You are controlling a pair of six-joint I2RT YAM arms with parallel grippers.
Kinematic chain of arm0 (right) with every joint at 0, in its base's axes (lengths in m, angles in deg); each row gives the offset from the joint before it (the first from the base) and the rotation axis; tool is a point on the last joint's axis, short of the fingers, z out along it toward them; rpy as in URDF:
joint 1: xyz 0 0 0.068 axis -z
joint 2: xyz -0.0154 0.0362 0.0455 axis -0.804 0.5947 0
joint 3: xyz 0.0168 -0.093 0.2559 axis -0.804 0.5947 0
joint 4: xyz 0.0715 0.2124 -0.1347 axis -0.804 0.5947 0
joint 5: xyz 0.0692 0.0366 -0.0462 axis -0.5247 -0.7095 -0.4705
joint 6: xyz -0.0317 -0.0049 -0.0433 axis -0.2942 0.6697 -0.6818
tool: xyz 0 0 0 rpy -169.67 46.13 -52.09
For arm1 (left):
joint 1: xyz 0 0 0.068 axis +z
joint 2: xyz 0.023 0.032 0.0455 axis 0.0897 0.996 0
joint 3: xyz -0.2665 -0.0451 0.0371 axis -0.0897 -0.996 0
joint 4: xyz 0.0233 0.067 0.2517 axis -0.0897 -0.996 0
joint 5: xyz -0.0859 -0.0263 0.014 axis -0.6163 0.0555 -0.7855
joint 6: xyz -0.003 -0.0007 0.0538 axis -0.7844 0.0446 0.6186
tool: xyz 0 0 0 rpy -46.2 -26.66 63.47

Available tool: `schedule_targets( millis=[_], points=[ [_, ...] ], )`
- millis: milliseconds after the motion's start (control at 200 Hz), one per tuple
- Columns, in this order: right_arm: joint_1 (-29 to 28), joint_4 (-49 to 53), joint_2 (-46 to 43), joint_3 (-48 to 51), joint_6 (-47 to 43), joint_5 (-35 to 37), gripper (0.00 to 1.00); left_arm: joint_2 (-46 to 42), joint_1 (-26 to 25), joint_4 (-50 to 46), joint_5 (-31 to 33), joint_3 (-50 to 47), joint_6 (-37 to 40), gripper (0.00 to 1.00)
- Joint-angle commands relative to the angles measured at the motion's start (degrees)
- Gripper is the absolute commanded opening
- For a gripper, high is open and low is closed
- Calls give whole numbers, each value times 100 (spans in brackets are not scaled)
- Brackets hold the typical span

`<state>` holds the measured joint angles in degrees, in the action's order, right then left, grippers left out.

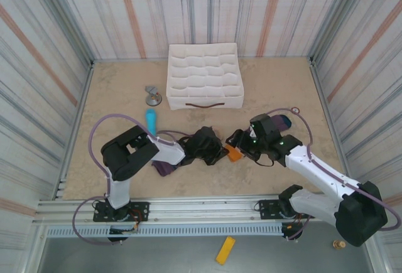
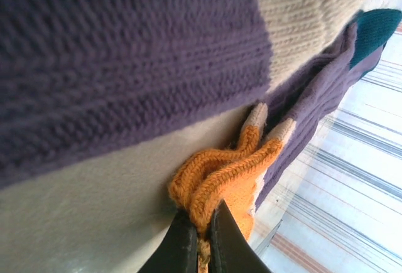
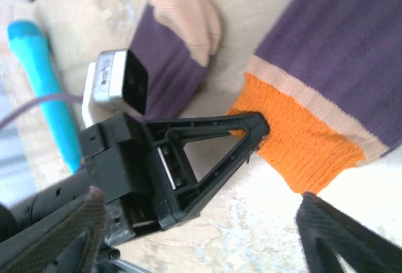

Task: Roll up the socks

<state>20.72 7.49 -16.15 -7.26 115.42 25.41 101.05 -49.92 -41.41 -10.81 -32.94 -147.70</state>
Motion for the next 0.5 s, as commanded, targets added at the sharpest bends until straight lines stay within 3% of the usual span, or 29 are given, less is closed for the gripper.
schedule_targets(
  millis=[0, 235, 491],
  points=[
    [-289, 630, -8, -294, -1130, 499, 91, -208, 62, -648, 254, -217, 120, 0],
    [-1328, 810, 80, -345, -2189, 1733, 98, -810, 110, -1292, 150, -319, 223, 0],
    [-2201, 229, 138, 21, -2559, 2444, 86, -1601, 244, -1853, 45, -761, -276, 0]
  ],
)
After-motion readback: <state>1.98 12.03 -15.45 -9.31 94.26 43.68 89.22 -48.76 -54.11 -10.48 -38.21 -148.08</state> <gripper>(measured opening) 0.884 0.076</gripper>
